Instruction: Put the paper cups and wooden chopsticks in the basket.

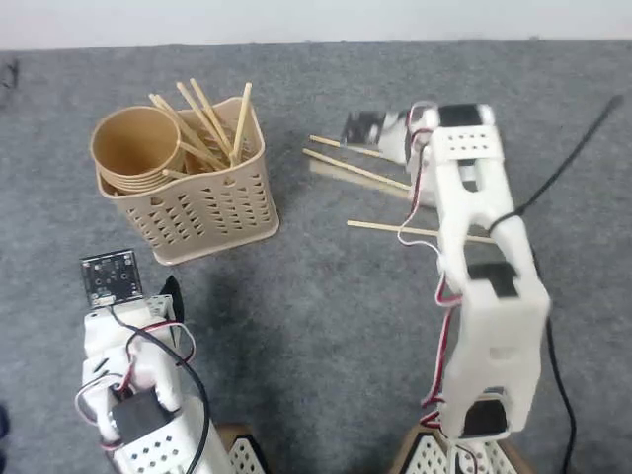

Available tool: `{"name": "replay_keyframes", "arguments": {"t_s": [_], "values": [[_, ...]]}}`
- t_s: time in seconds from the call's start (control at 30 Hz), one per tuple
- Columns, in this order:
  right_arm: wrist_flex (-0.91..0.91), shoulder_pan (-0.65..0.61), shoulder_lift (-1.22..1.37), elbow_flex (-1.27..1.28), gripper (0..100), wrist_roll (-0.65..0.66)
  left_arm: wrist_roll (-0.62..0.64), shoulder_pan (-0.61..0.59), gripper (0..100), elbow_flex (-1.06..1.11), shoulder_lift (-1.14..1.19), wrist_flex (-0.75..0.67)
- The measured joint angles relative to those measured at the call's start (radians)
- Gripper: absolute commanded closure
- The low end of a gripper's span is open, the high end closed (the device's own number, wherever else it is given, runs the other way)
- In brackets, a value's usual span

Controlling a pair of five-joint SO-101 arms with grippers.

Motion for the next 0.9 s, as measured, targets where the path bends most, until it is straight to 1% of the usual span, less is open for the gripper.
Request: {"name": "replay_keyframes", "arguments": {"t_s": [0.13,0.23,0.33,0.47,0.6,0.67,0.73,0.9], "values": [[0.002,-0.068,-0.253,0.0,99.2,-0.14,0.0,0.0,76,0.0,0.0,0.0],[-0.038,-0.169,-0.433,0.0,99.2,-0.264,0.0,0.0,76,0.0,0.0,0.0],[-0.13,-0.298,-0.551,0.0,99.2,-0.408,0.0,0.0,76,0.0,0.0,0.0],[-0.301,-0.434,-0.583,0.0,99.2,-0.626,0.0,0.0,76,0.0,0.0,0.0],[-0.471,-0.511,-0.551,0.0,99.2,-0.882,0.0,0.0,76,0.0,0.0,0.0],[-0.542,-0.537,-0.514,0.015,99.2,-0.985,0.0,0.0,76,0.0,0.0,0.0],[-0.614,-0.559,-0.477,0.051,99.2,-1.026,0.0,0.002,76,0.0,0.0,0.0],[-0.824,-0.601,-0.425,0.18,99.2,-1.046,0.0,0.0,76,0.0,0.0,0.0]]}}
